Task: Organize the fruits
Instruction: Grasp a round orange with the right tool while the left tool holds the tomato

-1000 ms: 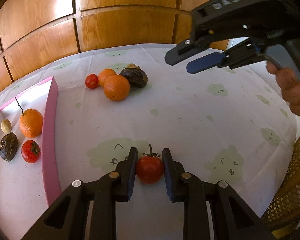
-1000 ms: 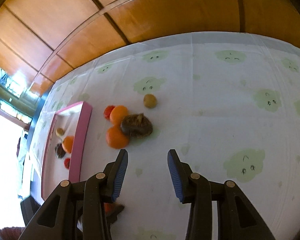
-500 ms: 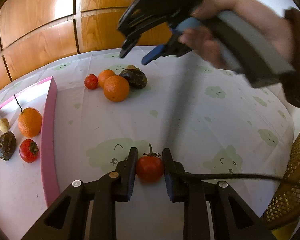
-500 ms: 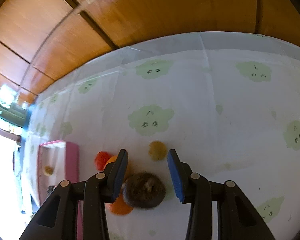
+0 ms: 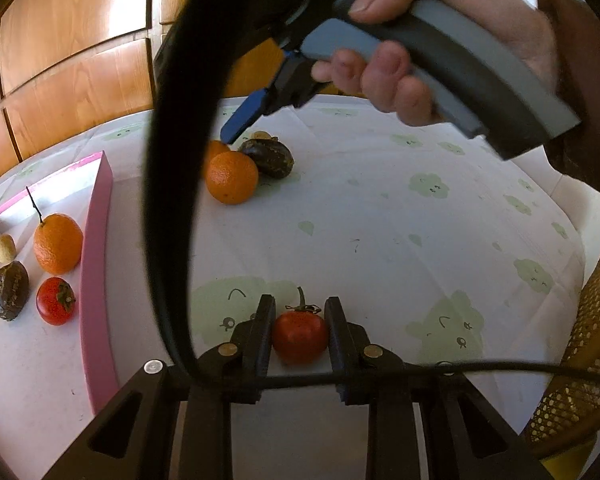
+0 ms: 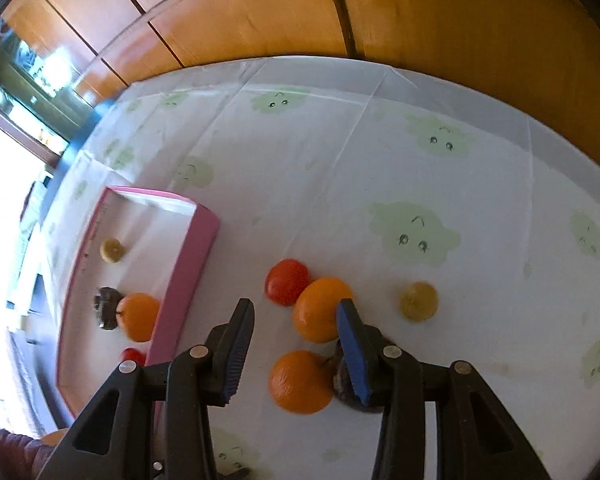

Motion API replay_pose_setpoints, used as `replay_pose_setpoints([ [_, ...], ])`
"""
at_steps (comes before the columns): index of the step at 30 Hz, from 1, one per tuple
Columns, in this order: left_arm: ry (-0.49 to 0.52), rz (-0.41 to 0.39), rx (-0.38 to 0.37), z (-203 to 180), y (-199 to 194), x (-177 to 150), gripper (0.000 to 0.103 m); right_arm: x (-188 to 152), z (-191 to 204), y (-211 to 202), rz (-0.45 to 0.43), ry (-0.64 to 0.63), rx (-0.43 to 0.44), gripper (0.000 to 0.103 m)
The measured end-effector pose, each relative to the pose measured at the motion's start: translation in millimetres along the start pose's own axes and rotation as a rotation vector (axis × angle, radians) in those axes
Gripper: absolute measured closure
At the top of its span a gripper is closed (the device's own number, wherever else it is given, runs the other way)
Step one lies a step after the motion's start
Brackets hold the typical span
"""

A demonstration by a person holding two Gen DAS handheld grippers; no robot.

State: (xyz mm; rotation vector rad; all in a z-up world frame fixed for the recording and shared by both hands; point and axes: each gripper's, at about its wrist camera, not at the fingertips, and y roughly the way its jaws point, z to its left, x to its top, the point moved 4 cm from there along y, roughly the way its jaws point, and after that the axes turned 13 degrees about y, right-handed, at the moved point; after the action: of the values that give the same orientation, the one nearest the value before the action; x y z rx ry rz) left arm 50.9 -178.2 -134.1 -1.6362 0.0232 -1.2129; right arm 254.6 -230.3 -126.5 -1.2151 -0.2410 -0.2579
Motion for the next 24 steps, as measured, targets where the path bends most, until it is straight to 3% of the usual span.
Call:
replay_pose_setpoints([
  [6,-0.006,0.003,-0.004,2,-1,1,0.077,-2,2,20,0.061,-0.069,-0.102,0.058],
  [9,-0.009,0.005,-0.003,2,1,3,0.077,-2,-3,25,0.042,-0.077,-0.155,0.067],
  [12,-0.01,0.006,-0.003,3,1,3,0.077,-2,-5,16,0.01,-0.03,-0.108,0.068],
  [18,-0.005,0.011,0.002,2,2,4,0.076,-5,-10,-52,-0.149,0.027,-0.004,0.068],
  [24,-0.004,0.015,0.008,0,4,5,0.077,-45,-51,-92,-0.139,0.105,0.001,0.067],
])
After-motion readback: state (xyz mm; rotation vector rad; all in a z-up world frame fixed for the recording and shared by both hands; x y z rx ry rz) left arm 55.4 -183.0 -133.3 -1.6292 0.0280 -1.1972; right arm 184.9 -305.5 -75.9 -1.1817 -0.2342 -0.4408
